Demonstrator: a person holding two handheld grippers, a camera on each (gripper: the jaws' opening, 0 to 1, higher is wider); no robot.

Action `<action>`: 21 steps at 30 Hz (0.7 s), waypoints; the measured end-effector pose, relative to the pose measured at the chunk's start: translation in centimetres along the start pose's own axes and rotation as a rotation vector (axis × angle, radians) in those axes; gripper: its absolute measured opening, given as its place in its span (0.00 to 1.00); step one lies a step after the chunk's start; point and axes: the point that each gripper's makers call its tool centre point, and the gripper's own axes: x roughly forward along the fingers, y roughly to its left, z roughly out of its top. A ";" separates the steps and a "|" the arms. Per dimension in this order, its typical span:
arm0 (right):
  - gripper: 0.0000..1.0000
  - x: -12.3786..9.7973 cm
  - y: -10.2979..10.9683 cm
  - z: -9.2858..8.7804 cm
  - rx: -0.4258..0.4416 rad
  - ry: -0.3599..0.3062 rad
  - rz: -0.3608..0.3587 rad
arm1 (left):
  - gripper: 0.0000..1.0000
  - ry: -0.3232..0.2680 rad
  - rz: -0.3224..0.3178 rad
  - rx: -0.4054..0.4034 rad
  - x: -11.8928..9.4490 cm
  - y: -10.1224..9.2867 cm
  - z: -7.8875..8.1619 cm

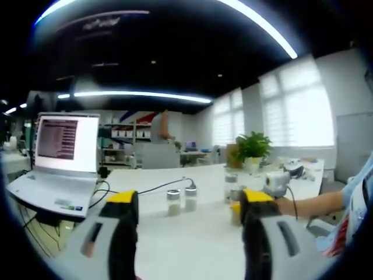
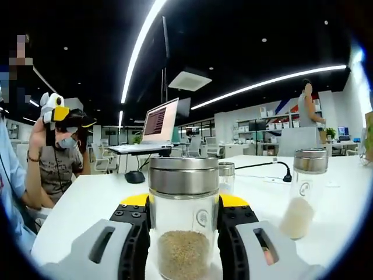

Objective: Rotate the seasoning bottle until the label or dispensing opening points toward the visible target arrow and the bottle remains upright within the marked orientation range

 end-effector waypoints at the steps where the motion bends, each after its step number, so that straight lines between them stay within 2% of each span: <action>1: 0.43 -0.1 0.0 -0.1 -0.003 0.003 0.000 | 0.75 0.000 0.000 0.000 0.0 0.0 0.0; 12: 0.44 -0.2 0.0 -0.5 -0.009 0.066 0.001 | 0.75 0.012 0.000 0.022 0.3 -0.2 -0.2; 16: 0.44 -0.5 -0.1 -0.6 0.024 0.091 -0.007 | 0.75 0.014 -0.004 0.012 0.3 -0.1 -0.3; 18: 0.44 -1.0 -0.3 0.2 0.056 0.054 -0.008 | 0.75 0.012 -0.003 0.007 0.3 -0.1 -0.3; 19: 0.45 -1.3 -0.3 0.5 0.064 0.047 0.002 | 0.76 0.003 -0.003 0.007 0.3 -0.1 -0.1; 21: 0.50 -1.9 -0.5 0.9 0.099 0.035 0.009 | 0.77 -0.060 -0.018 -0.016 0.2 -0.3 0.9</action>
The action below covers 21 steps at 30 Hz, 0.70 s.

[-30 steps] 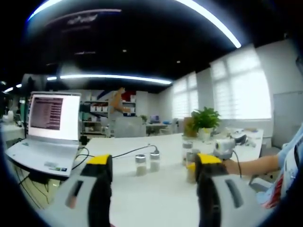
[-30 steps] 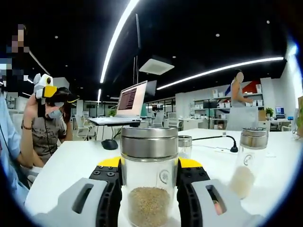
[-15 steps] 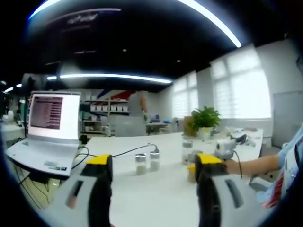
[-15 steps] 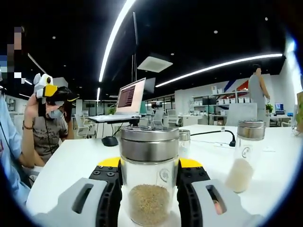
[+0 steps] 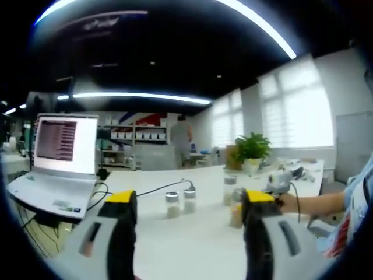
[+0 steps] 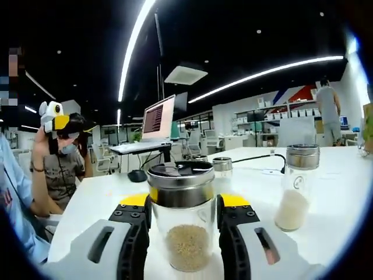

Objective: Rotate the seasoning bottle until the label or dispensing opening points toward the visible target arrow and the bottle remains upright within the marked orientation range

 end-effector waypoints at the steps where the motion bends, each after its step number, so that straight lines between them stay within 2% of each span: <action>1: 0.54 -0.3 -0.1 0.0 0.015 0.002 0.006 | 0.77 -0.010 -0.007 -0.008 -0.1 -0.1 0.2; 4: 0.68 -0.7 -0.1 -0.5 0.051 0.027 0.040 | 0.78 -0.010 -0.014 -0.011 -0.1 -0.3 0.2; 6: 0.70 -1.0 -0.2 -1.2 0.058 0.053 0.049 | 0.78 0.006 -0.003 -0.002 -0.1 -0.2 -0.1; 9: 0.71 -1.6 -0.4 -2.0 0.072 0.074 0.011 | 0.78 0.024 0.004 0.005 0.1 -0.3 -0.5; 12: 0.73 -2.3 -1.2 -2.4 0.085 0.080 -0.120 | 0.78 0.038 -0.001 0.006 0.4 -0.6 -0.9; 15: 0.71 -2.6 -1.0 -2.2 0.090 0.039 -0.216 | 0.78 0.065 -0.011 0.041 0.7 -1.0 -1.4; 16: 0.69 -2.7 -0.8 -2.0 0.094 0.021 -0.230 | 0.78 0.072 -0.017 0.042 0.8 -1.1 -1.5; 18: 0.67 -3.0 -0.1 -1.0 0.140 -0.076 -0.292 | 0.78 0.084 -0.033 0.033 0.8 -1.4 -1.8; 21: 0.71 -3.1 0.4 -1.7 0.110 -0.057 -0.412 | 0.78 0.094 -0.048 0.040 0.9 -1.6 -2.0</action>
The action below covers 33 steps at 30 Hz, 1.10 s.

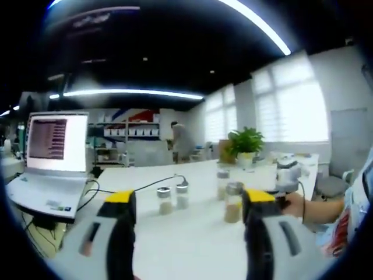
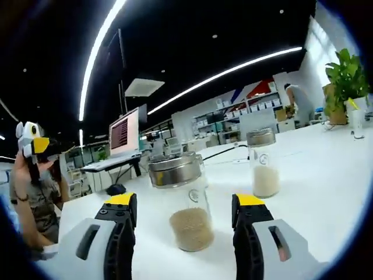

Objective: Rotate the seasoning bottle until the label or dispensing opening points toward the visible target arrow and the bottle remains upright within the marked orientation range

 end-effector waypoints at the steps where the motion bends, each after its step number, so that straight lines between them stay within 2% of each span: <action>1: 0.72 0.1 0.0 -0.3 -0.027 0.009 -0.040 | 0.78 0.003 -0.002 0.005 0.0 -0.1 -0.1; 2: 0.73 0.2 0.0 -0.7 -0.070 0.025 -0.075 | 0.78 0.007 -0.004 0.008 0.0 -0.1 -0.1; 5: 0.73 0.8 0.4 -0.5 -0.150 0.001 -0.140 | 0.78 0.016 -0.015 0.000 0.0 -0.1 -0.3; 8: 0.71 1.4 0.7 -0.1 -0.156 -0.013 -0.203 | 0.78 0.016 -0.012 -0.013 0.0 0.1 -0.3; 11: 0.63 2.7 1.1 0.0 -0.194 -0.005 -0.229 | 0.78 0.023 0.000 -0.017 0.0 0.4 -0.5; 13: 0.62 2.8 0.9 -0.5 -0.169 0.021 -0.268 | 0.78 0.029 0.000 -0.020 0.0 0.4 -0.6; 14: 0.63 2.9 0.7 -0.4 -0.150 0.014 -0.289 | 0.78 0.030 0.000 -0.020 0.0 0.3 -0.7; 16: 0.61 3.0 0.2 -0.4 -0.165 0.015 -0.322 | 0.78 0.029 0.002 -0.019 0.0 0.4 -0.7; 22: 0.59 3.7 0.2 -0.2 -0.154 0.012 -0.320 | 0.78 0.029 -0.012 -0.026 0.2 0.1 -0.9; 26: 0.54 4.0 -0.1 -0.2 -0.174 0.021 -0.329 | 0.78 0.023 -0.019 -0.032 0.3 -0.1 -0.9; 29: 0.48 4.0 -0.7 -0.8 -0.186 0.051 -0.347 | 0.78 0.029 -0.019 -0.036 0.3 -0.1 -1.0; 31: 0.42 3.7 -1.5 -1.2 -0.242 0.087 -0.380 | 0.78 0.033 -0.016 -0.037 0.4 0.0 -1.1; 33: 0.42 3.8 -1.3 -1.2 -0.222 0.075 -0.367 | 0.78 0.025 -0.005 -0.031 0.4 0.3 -1.0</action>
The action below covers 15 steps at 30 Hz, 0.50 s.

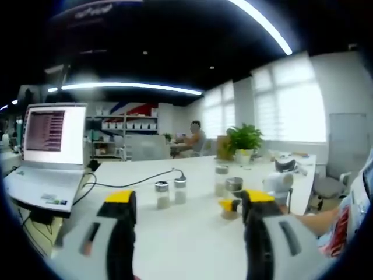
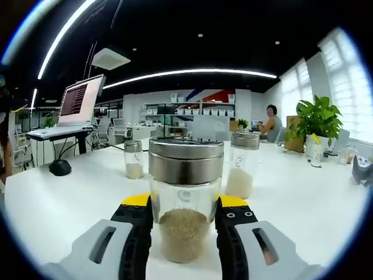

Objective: Rotate the seasoning bottle until the label or dispensing opening points toward the visible target arrow and the bottle remains upright within the marked orientation range

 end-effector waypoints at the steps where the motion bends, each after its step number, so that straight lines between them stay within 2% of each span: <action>1: 0.42 0.0 0.1 0.0 0.003 0.003 0.001 | 0.78 -0.001 0.003 0.002 0.0 0.1 0.0; 9: 0.42 0.2 0.1 -0.1 0.012 -0.006 0.027 | 0.78 -0.001 0.007 -0.013 0.1 0.5 0.2; 15: 0.42 0.0 0.3 0.0 0.017 -0.011 0.050 | 0.78 -0.024 -0.026 -0.050 0.2 0.2 0.6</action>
